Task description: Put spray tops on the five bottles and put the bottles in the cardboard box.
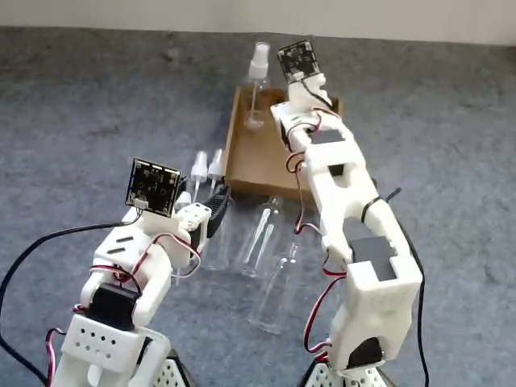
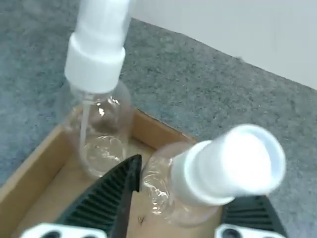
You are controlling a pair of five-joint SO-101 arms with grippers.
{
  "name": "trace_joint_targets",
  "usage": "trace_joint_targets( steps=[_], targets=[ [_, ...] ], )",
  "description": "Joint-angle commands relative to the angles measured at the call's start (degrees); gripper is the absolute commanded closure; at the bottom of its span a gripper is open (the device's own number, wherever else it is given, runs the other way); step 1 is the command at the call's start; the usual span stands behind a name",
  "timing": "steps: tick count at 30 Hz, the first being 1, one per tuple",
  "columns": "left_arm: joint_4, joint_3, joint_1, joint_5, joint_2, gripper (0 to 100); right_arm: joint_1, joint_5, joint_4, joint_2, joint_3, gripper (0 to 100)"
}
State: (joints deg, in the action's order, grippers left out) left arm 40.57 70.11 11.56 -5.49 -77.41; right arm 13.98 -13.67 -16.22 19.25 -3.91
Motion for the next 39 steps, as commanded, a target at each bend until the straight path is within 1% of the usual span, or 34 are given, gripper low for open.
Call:
trace_joint_targets(
  steps=[1, 6, 9, 17, 20, 24, 26, 31, 39],
  targets=[
    [-1.1, -0.2, -0.3, 0.4, -0.6, 82, -0.4, -0.4, -0.4, -3.1, 3.3, 80.2],
    [-1.2, -0.2, -0.3, 0.4, -0.6, 82, -0.4, -0.4, -0.6, -6.1, 3.3, 80.2],
    [-1.2, -0.2, -0.3, 0.4, -0.6, 82, -0.4, -0.4, -3.1, -7.4, 3.3, 80.2],
    [-1.2, -0.2, -0.3, 0.4, -0.6, 82, 0.0, -0.4, -4.7, -12.6, 3.3, 80.2],
    [-1.2, -0.2, -0.3, 0.4, -0.6, 82, 0.0, -0.4, -6.6, -13.4, 3.3, 80.2],
    [-1.1, -0.2, -0.3, 0.4, -0.6, 82, -0.5, -0.4, -6.7, -13.2, 3.3, 80.7],
    [-1.1, -0.2, -0.3, 0.4, -0.6, 82, -0.7, -0.4, -6.6, -13.2, 3.3, 80.9],
    [-1.1, -0.2, -0.3, 0.4, -0.6, 82, -1.4, -0.4, -6.5, -13.1, 3.3, 86.6],
    [-1.1, -0.2, -0.3, 0.4, -0.6, 82, -2.9, -0.4, -0.1, -12.8, 3.0, 86.7]
  ],
)
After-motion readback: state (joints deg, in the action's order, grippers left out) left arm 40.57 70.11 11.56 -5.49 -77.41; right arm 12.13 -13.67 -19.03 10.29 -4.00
